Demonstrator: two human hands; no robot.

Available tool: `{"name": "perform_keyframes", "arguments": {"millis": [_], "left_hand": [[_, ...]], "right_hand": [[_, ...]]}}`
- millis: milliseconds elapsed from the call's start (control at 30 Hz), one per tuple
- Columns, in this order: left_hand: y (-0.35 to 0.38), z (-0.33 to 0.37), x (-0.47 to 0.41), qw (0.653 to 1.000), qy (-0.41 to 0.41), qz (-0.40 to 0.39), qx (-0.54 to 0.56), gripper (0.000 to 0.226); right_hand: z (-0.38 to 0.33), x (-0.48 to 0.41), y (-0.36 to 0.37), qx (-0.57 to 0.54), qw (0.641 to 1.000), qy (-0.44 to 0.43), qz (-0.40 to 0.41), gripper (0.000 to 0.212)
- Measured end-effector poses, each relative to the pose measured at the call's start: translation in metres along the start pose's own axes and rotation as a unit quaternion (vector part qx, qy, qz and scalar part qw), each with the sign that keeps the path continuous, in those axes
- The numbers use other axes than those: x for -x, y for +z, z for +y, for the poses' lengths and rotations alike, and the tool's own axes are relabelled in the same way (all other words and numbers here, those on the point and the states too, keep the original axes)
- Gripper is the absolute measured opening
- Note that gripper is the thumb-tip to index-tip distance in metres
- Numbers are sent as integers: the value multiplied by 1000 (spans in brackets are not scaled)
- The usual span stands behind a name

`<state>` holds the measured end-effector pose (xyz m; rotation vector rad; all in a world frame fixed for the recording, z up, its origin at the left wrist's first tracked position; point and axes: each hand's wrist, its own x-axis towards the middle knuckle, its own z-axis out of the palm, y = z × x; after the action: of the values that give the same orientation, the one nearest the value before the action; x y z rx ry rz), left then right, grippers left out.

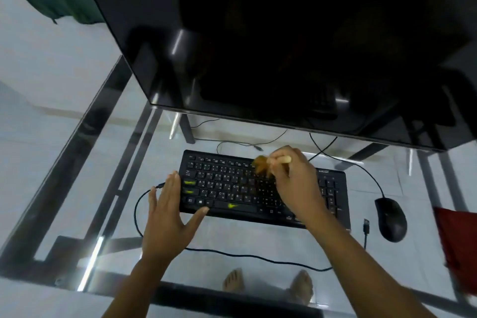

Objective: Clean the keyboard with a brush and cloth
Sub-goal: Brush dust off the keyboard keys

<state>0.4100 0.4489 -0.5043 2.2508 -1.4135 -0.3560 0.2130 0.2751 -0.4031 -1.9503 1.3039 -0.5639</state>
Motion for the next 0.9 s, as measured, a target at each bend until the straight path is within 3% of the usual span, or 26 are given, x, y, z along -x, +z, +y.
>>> {"name": "perform_keyframes", "arguments": {"millis": [67, 167, 267, 400, 533, 633, 667, 767, 900], "left_hand": [[-1, 2, 0, 1000, 7, 4, 5, 95], [-2, 0, 0, 1000, 6, 13, 12, 97], [-2, 1, 2, 1000, 3, 17, 17, 95], [-2, -1, 1, 999, 11, 28, 19, 94], [-2, -1, 1, 999, 11, 33, 22, 94], [-2, -2, 2, 999, 6, 28, 21, 96], [-3, -2, 2, 999, 7, 29, 24, 95], [-4, 0, 0, 998, 9, 38, 44, 93], [-4, -1, 0, 998, 4, 39, 51, 95]], "right_hand": [[-2, -2, 9, -31, 999, -14, -1, 10], [-13, 3, 28, -22, 993, -13, -113, 12], [-24, -4, 36, -30, 999, -7, -17, 13], [-33, -6, 46, -37, 990, -25, -133, 10], [-36, -17, 51, -50, 998, -24, -41, 20], [-45, -14, 62, -53, 990, -11, -131, 15], [-47, -14, 66, -39, 991, -20, -123, 18], [-57, -17, 73, -69, 996, -51, -27, 27], [-66, -15, 91, -52, 991, -63, -109, 11]]}}
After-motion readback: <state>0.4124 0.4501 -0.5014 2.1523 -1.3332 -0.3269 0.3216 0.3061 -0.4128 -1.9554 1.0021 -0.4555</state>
